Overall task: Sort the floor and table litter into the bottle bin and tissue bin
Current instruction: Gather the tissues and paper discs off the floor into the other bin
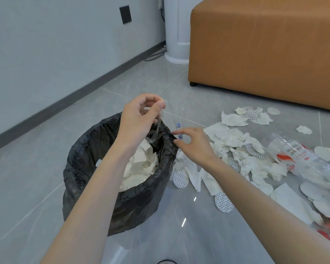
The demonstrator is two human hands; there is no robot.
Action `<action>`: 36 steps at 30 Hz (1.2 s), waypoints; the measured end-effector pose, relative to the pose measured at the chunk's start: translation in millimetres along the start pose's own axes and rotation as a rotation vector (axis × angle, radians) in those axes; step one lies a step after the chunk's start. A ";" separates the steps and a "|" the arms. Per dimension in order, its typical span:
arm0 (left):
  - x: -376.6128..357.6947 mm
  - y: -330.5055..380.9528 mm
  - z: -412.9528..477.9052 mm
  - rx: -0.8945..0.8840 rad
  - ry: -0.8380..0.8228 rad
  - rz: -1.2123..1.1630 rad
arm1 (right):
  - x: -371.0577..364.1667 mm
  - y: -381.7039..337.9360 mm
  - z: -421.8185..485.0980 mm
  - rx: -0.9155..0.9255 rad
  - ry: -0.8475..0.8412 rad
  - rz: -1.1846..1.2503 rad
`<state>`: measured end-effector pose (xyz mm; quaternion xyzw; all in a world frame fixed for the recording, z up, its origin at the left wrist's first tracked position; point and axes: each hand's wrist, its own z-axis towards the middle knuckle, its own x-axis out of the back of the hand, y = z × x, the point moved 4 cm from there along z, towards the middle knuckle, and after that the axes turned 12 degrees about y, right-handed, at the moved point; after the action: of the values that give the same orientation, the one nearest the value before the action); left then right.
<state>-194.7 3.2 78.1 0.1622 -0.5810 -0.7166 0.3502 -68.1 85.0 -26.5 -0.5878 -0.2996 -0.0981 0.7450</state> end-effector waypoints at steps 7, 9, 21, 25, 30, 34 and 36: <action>10.8 -7.6 2.2 0.083 0.090 -0.113 | 14.3 1.9 -7.9 -0.036 0.179 0.088; 18.6 -12.9 2.9 0.095 0.196 -0.111 | 25.3 -9.1 -8.7 -0.059 0.303 0.183; 72.6 -64.9 -5.0 -0.007 0.373 0.748 | -12.6 -81.5 -22.9 0.130 -0.297 0.089; 60.8 -66.4 -13.1 -0.016 0.251 0.912 | 2.8 -69.7 -20.3 0.065 -0.140 0.138; 26.2 -46.6 -12.9 -0.108 0.175 0.833 | 31.8 -46.0 -18.2 -0.013 0.024 0.207; -18.0 -26.9 -11.3 -0.246 0.114 0.747 | 56.3 -7.2 -15.3 -0.120 0.111 0.265; -46.0 -21.2 -11.3 -0.294 0.072 0.726 | 69.6 16.7 -16.7 -0.177 0.138 0.253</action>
<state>-161.9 28.6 47.0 -0.0804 -0.4793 -0.6155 0.6205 1.5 88.5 -3.2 -0.6761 -0.1616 -0.0698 0.7155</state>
